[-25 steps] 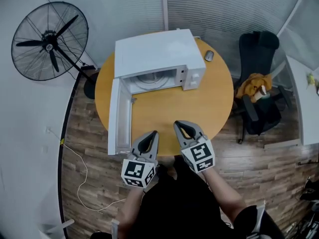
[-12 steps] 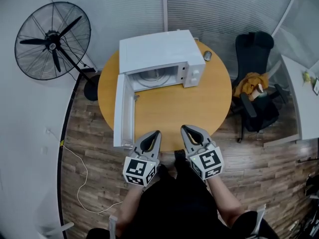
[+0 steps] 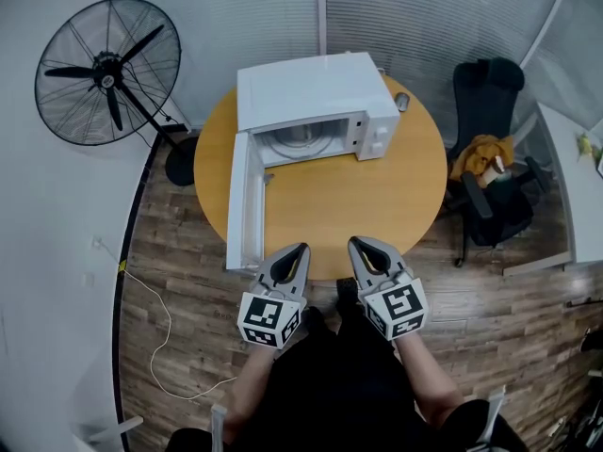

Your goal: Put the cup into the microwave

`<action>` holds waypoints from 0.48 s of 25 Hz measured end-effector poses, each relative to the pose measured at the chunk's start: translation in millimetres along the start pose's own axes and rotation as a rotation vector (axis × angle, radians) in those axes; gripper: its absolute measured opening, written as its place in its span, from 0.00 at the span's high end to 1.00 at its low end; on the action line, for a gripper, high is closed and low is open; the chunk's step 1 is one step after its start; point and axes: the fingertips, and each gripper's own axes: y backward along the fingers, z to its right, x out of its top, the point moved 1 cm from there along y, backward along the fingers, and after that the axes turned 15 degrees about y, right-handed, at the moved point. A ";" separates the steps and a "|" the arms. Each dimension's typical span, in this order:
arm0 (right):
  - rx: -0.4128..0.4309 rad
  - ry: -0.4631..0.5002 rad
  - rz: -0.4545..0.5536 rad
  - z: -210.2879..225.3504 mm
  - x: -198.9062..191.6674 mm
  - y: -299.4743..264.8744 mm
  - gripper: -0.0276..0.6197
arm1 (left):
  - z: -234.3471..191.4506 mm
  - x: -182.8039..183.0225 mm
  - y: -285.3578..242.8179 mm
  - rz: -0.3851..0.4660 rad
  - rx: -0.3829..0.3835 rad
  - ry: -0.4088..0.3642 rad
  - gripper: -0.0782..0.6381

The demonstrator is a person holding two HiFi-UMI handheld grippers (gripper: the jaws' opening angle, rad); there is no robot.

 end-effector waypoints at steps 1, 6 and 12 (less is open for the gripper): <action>0.001 0.000 -0.003 -0.4 -1.1 -0.5 0.94 | -1.2 -1.2 -0.8 -0.002 0.002 0.002 0.90; 0.009 -0.001 -0.014 -1.3 -4.3 -2.1 0.94 | -3.1 -4.0 -3.9 -0.010 0.001 0.009 0.90; 0.004 -0.009 -0.014 3.9 -4.4 -4.1 0.94 | -1.8 -5.4 -10.5 -0.014 -0.007 0.012 0.90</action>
